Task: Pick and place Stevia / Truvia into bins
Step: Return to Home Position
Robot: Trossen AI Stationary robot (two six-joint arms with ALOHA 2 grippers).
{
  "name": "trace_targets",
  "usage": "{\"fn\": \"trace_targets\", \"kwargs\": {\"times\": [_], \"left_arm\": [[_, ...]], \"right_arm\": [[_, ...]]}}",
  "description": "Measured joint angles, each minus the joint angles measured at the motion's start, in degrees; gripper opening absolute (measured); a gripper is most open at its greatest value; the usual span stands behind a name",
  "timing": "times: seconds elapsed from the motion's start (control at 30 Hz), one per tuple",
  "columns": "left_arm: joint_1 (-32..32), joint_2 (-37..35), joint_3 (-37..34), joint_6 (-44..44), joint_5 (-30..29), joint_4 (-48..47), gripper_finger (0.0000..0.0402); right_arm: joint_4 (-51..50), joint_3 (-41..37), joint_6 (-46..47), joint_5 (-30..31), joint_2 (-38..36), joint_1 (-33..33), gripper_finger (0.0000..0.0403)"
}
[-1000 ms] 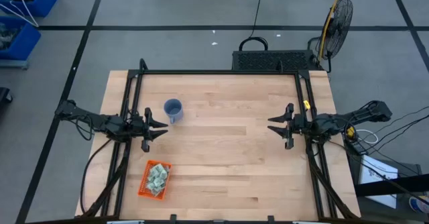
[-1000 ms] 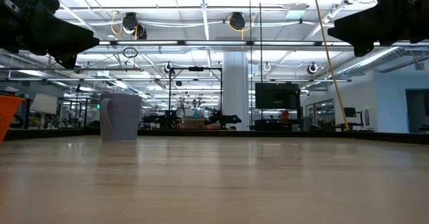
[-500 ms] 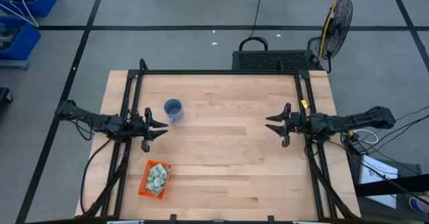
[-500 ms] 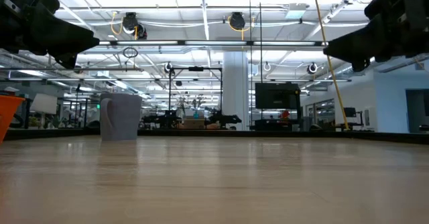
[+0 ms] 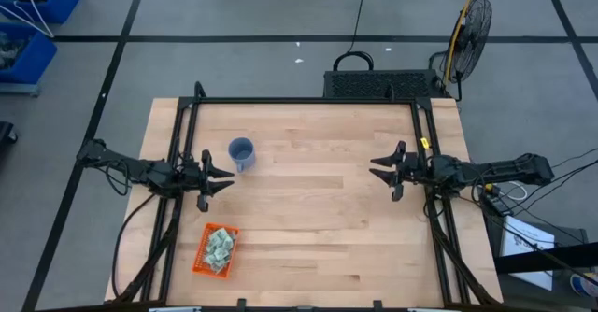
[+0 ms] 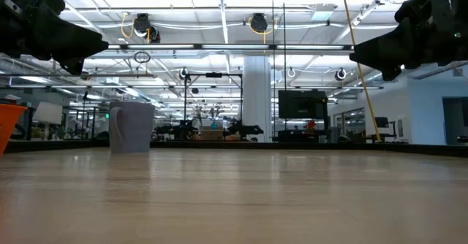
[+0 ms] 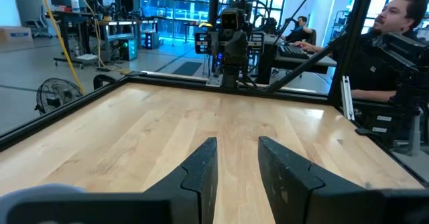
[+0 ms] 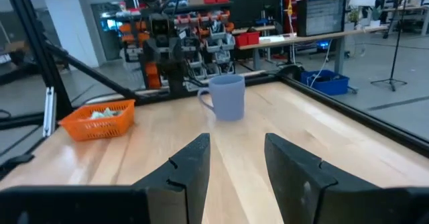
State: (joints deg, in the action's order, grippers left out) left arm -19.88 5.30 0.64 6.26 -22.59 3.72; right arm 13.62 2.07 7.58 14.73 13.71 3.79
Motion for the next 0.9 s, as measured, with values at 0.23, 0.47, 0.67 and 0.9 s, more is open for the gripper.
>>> {"fn": "trace_targets", "kwargs": {"times": [0.23,0.47,0.67,0.9], "left_arm": [[0.0,0.0,0.0,0.0,0.0,0.01,0.0113],[0.0,0.02,0.0,0.02,0.0,0.0,0.0113],[-0.01,0.01,0.0,0.02,0.0,0.0,0.0113],[0.0,0.0,0.0,0.02,0.0,-0.01,0.0113]], "right_arm": [[-0.21,-0.09,-2.37,0.03,0.0,-0.06,0.0134],[-1.83,-0.15,-2.33,0.69,0.0,-0.06,0.0134],[-2.81,-0.2,-2.08,3.2,0.03,-0.06,0.0134],[-2.77,-0.2,-3.47,3.2,0.02,-0.06,0.0134]]}}
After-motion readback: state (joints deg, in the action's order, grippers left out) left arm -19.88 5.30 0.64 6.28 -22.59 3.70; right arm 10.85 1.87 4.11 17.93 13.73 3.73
